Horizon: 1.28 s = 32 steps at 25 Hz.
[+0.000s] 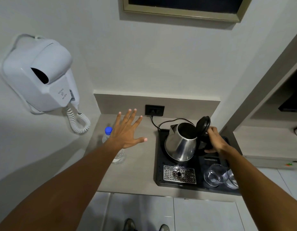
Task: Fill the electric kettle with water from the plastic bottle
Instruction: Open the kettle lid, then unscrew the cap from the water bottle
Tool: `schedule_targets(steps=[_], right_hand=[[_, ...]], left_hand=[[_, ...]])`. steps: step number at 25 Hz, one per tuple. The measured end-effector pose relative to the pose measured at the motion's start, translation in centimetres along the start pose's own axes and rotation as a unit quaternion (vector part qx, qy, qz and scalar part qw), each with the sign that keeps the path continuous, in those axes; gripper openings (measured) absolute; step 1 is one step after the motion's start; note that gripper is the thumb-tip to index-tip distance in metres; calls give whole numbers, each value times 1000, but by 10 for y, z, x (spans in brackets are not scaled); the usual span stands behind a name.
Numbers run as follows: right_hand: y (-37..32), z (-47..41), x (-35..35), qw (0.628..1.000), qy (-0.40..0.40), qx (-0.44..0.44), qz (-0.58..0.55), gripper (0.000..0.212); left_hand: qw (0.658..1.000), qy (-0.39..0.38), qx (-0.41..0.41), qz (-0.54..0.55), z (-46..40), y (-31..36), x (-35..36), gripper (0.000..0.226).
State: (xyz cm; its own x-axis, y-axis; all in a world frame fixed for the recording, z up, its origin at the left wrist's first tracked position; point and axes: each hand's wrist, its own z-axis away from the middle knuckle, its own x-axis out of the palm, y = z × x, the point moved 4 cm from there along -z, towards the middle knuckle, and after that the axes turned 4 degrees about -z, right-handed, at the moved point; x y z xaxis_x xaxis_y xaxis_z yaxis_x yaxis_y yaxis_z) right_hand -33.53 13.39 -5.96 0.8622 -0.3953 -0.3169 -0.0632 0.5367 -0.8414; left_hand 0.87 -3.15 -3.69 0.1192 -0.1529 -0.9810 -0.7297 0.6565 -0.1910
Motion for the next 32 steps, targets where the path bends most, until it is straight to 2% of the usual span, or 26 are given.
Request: schedule_targets(steps=[6,10,15,16,20,22,25,29,32], right_hand=[[-13,6,6,999,-42,25,-21,58],[-40,8,14,997,-57,-5,-60,72],[-85,1,78,990,-91,-46,-94,85],[-86,0,97,989,-97,-37,-108,81],[-74,-16,161,987,-103,5,-124,41],[-64,-25,182,989,-104,23,-106,42],[-58,-34,201,990,-107,24,-84,42],[-63,-38,214,991,-124,13,-49,49],[-64,-40,215,991,-132,8,-35,49]], left_hand=[[1000,-5,1,6,3,-8,-3,110],[1000,2,-11,22,7,-13,-13,107],[996,52,-44,63,20,-20,-28,90],[993,71,-55,73,25,-25,-31,85],[970,156,-81,166,51,-51,-29,58],[949,157,-84,260,66,-64,-17,47],[932,141,-80,325,80,-79,0,31],[914,151,-107,360,83,-89,2,29],[903,216,-129,348,79,-87,-11,21]])
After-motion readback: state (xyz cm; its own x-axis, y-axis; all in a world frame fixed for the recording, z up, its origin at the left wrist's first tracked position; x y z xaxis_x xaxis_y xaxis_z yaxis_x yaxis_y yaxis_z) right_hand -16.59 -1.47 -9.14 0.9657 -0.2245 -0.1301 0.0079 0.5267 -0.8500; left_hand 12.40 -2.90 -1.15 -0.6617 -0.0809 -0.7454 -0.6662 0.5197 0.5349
